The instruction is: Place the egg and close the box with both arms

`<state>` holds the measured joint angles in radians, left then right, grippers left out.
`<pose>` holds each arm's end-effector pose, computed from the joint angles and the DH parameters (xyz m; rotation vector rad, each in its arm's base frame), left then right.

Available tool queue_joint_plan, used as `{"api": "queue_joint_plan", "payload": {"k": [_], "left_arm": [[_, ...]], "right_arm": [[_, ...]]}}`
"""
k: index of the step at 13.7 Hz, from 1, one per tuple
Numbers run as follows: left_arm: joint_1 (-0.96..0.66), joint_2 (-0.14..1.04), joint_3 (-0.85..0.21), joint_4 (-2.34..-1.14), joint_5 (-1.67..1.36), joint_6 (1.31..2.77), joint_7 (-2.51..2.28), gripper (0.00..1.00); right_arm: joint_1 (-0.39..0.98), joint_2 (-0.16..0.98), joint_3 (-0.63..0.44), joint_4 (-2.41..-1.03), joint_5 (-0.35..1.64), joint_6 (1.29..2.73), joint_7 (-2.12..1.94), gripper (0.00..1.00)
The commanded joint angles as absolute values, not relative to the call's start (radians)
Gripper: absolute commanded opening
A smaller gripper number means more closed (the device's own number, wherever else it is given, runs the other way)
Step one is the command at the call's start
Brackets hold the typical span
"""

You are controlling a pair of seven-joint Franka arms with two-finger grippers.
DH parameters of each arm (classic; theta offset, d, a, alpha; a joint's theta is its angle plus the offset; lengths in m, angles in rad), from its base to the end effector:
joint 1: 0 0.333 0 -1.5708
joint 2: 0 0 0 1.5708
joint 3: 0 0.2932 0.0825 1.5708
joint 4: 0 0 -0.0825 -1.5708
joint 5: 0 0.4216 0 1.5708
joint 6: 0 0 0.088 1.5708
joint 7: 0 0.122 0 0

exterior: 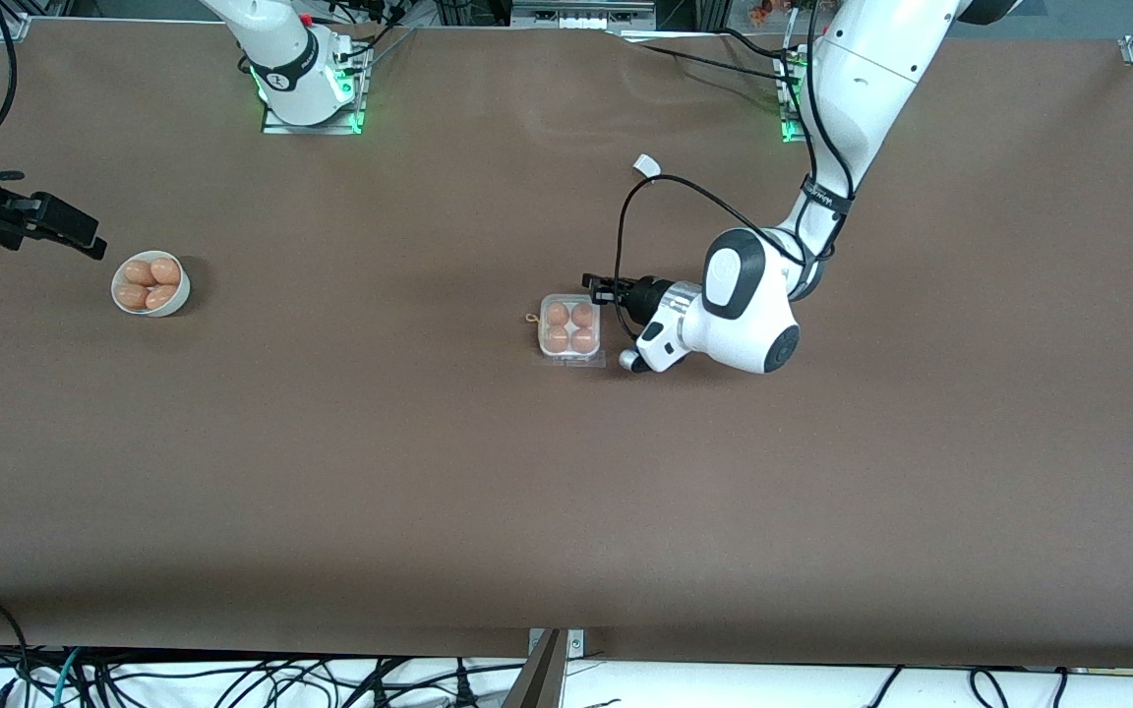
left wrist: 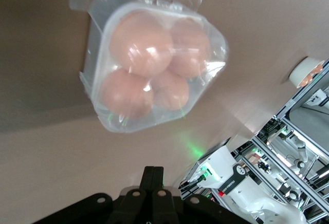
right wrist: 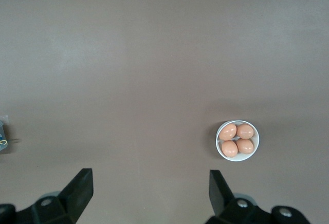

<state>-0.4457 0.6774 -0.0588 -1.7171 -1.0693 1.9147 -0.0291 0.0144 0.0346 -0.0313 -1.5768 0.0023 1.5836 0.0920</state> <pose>0.5339 -0.3786 0.1411 2.2284 0.2045 -0.8089 0.6017 -0.0096 0.5641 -3.1364 0.1710 0.0437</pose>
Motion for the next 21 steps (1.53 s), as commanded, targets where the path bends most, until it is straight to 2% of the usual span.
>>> {"api": "queue_joint_plan", "payload": {"k": [1,4,7,9,10,13,15,19,21], "left_arm": [[-0.416,0.667,-0.061,-1.701,-1.08,1.913,-0.031,0.0],[-0.408,0.657,-0.058,-1.686,-1.008,1.913,-0.021,0.0],[-0.374,0.618,0.012,-1.648,-0.846,1.907,-0.051,0.29],[-0.3,0.572,0.021,-1.638,-0.693,1.893,-0.046,0.72],[-0.278,0.545,0.02,-1.638,-0.645,1.89,-0.045,1.0],[-0.264,0.465,0.031,-1.631,-0.496,1.89,-0.046,1.0],[-0.235,0.425,0.031,-1.579,-0.41,1.867,-0.049,1.0],[-0.18,0.417,0.04,-1.37,-0.229,1.763,-0.054,1.0],[-0.131,0.414,0.04,-1.348,-0.16,1.735,-0.054,1.0]], "right_arm": [[0.012,0.032,-0.032,-1.574,0.005,1.574,0.081,1.0],[0.012,0.032,-0.032,-1.574,0.005,1.574,0.083,1.0],[0.012,0.032,-0.032,-1.574,0.005,1.575,0.081,1.0],[0.012,0.032,-0.032,-1.572,0.005,1.575,0.083,1.0],[0.012,0.032,-0.032,-1.574,0.005,1.575,0.083,1.0],[0.012,0.032,-0.032,-1.572,0.005,1.578,0.083,1.0],[0.012,0.032,-0.032,-1.572,0.005,1.577,0.083,1.0],[0.012,0.032,-0.032,-1.572,0.005,1.577,0.083,1.0],[0.012,0.032,-0.032,-1.572,0.005,1.577,0.083,1.0]]}}
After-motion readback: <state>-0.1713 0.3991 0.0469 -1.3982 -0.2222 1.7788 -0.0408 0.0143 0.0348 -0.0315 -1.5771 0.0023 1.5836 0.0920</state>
